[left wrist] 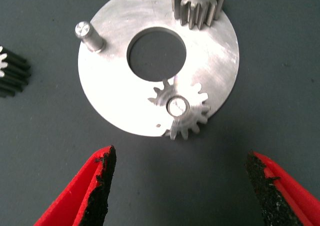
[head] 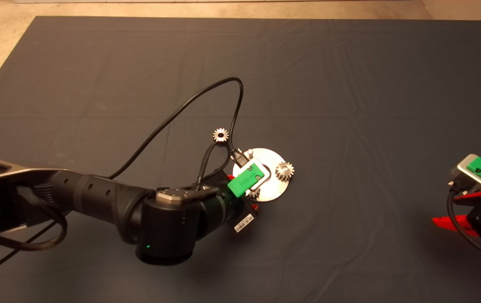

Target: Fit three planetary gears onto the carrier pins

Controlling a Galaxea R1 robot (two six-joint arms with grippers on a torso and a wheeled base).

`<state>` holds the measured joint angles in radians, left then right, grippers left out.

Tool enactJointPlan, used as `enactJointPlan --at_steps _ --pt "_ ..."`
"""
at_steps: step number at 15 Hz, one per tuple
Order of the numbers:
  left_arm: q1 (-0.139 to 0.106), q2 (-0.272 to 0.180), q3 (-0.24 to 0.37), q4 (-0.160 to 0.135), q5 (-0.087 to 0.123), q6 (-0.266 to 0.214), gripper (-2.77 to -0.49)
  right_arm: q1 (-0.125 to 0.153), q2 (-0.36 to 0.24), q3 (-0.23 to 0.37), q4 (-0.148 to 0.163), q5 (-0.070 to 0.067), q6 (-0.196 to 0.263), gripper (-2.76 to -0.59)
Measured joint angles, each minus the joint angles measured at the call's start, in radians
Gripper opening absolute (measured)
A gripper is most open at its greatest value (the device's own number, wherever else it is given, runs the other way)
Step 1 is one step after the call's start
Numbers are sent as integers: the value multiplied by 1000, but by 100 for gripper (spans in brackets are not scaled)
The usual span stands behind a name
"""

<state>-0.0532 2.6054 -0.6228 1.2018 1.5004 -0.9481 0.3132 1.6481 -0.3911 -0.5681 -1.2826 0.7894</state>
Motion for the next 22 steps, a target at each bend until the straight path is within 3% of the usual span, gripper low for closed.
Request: enactJointPlan --at_steps 2,5,8,10,11,15,19,22 --pt "-10 -36 17 -14 0 0 -144 0 0 0 0 0 0 -173" --pt "-71 -132 32 -57 12 2 -134 0 0 0 0 0 0 -173" --pt "-104 -208 39 -80 7 37 -134 0 1 0 0 0 0 -173" --pt "-141 -242 37 -86 6 46 -134 0 1 0 0 0 0 -173" --pt "-146 -243 31 -85 -7 46 -134 0 3 0 0 0 0 -173" --pt "-144 -216 -55 -91 -127 46 -134 0 3 0 0 0 0 -173" --pt "-144 -159 -157 -91 -160 47 -134 0 0 0 0 1 0 -173" --pt "-144 -134 -199 -92 -215 61 -134 0 -5 0 0 0 -1 -173"
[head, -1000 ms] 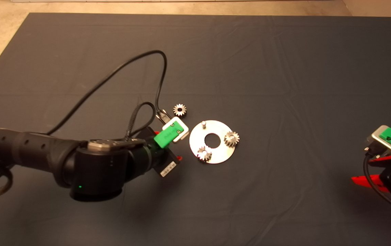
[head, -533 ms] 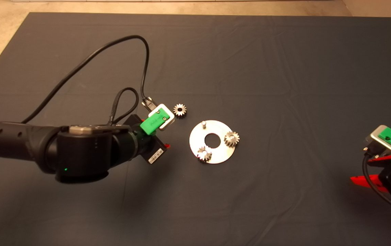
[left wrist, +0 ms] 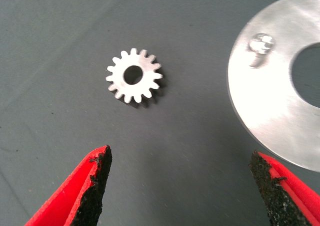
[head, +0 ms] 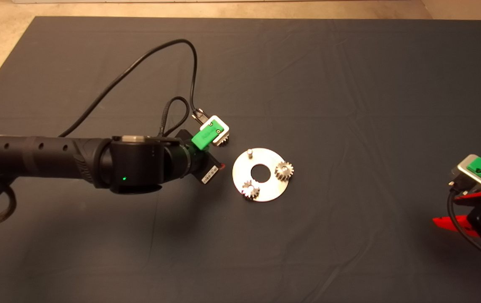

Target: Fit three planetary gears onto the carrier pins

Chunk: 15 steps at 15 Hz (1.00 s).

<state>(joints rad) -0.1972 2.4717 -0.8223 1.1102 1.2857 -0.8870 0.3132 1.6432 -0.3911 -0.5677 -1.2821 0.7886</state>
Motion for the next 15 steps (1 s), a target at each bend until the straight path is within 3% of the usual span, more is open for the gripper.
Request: enactJointPlan --at_steps 4,8,11,15 --pt "0 28 -57 0 -4 16 -134 0 0 0 0 0 -7 -173" --pt "0 47 -123 0 -57 19 -134 0 -8 0 0 0 -19 -173" --pt "0 50 -152 0 -62 45 -134 0 -9 0 0 0 -21 -173" --pt "0 63 -179 0 -87 66 -134 0 -9 0 0 0 -21 -173"
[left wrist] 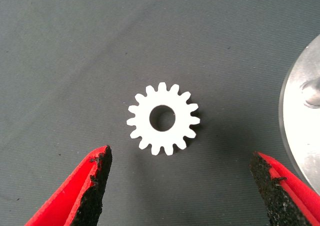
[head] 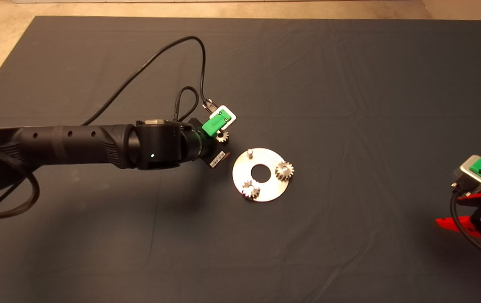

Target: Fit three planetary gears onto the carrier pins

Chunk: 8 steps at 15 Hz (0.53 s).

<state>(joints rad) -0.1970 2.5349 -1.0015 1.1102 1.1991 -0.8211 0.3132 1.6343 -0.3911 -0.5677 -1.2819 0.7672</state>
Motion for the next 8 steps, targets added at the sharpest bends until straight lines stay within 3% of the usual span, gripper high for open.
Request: enactJointPlan --at_steps 6,8 --pt "0 0 -31 0 -24 5 -134 0 0 0 0 0 0 -173" --pt "2 1 -50 0 -45 20 -134 0 0 0 0 0 0 -173"
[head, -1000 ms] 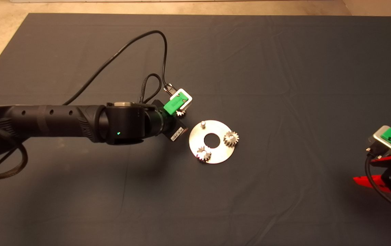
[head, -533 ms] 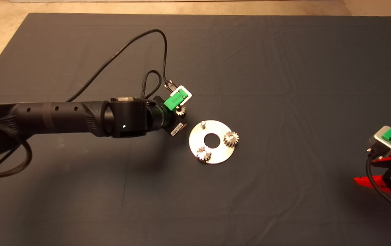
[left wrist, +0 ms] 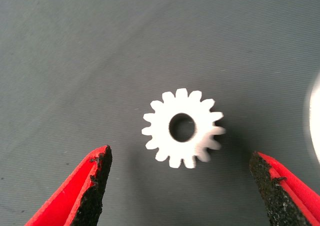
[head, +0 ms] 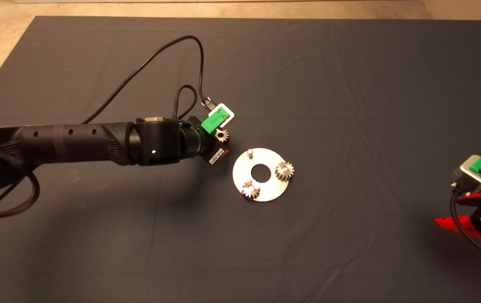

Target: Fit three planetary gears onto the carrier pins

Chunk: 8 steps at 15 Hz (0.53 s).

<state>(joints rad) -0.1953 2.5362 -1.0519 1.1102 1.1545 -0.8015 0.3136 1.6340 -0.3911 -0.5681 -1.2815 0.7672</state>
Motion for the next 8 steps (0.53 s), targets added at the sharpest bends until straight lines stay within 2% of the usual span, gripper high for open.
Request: enactJointPlan --at_steps 2,5,8 --pt "4 0 -16 0 -3 0 -134 0 0 0 0 0 0 -173" --pt "4 10 -45 0 -30 3 -134 0 0 0 0 0 0 -173" --pt "4 19 -60 0 -40 25 -134 0 0 0 0 0 0 -173"
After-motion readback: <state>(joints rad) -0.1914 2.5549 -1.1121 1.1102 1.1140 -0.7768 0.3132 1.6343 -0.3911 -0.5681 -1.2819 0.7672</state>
